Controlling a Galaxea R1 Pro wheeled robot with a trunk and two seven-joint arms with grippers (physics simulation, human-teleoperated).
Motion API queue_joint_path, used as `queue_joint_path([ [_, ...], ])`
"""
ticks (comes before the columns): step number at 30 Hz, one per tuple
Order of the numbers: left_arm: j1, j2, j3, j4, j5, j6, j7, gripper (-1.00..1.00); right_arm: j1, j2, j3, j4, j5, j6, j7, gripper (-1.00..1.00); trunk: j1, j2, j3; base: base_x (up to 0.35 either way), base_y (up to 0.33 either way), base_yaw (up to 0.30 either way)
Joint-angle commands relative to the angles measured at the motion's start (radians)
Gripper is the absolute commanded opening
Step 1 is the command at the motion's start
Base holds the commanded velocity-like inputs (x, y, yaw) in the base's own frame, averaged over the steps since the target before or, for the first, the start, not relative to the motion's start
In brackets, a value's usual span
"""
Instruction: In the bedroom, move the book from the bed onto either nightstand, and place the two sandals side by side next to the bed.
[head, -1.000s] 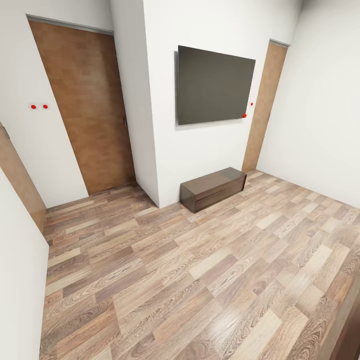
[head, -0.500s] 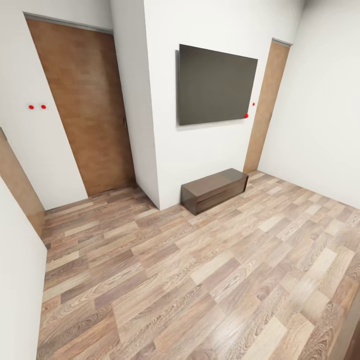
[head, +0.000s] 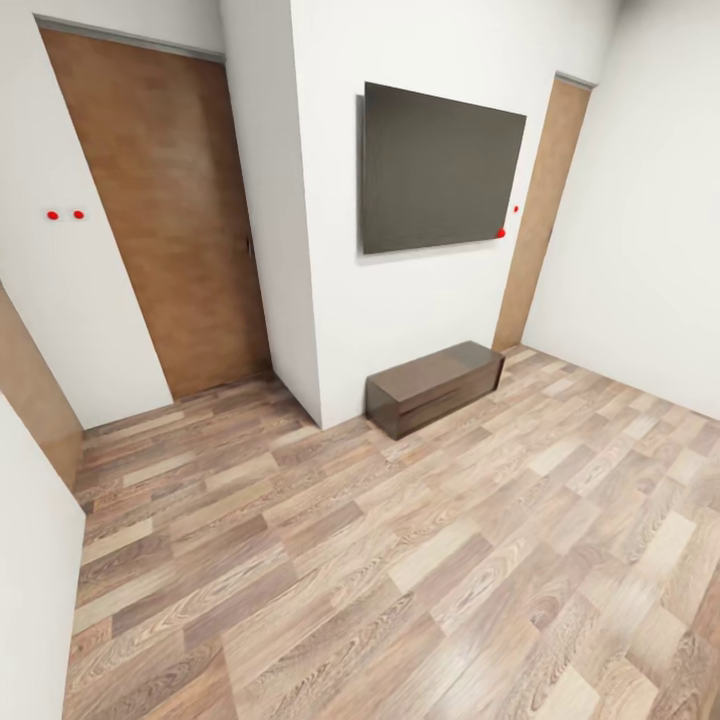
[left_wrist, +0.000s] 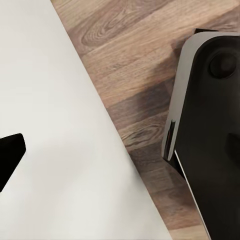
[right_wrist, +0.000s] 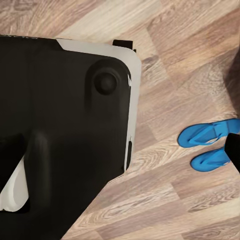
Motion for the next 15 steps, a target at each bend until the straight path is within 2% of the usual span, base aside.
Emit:
queue_joint_path([
  [1, -0.001, 0.000, 0.007, 0.002, -0.011, -0.004, 0.005, 1.00, -0.002, 0.000, -0.007, 0.003, 0.010, -0.002, 0.002, 1.00, 0.001, -0.002, -0.002, 0.299, 0.081, 0.000],
  [7, -0.001, -0.002, 0.007, 0.002, -0.011, -0.004, 0.005, 1.00, -0.002, 0.000, -0.007, 0.003, 0.009, -0.002, 0.002, 1.00, 0.001, -0.002, -0.002, 0.308, 0.081, -0.045],
  [15, -0.001, -0.002, 0.007, 0.002, -0.011, -0.004, 0.005, 1.00, -0.002, 0.000, -0.007, 0.004, 0.009, -0.002, 0.002, 1.00, 0.001, -0.002, 0.000, 0.320, 0.082, -0.186],
])
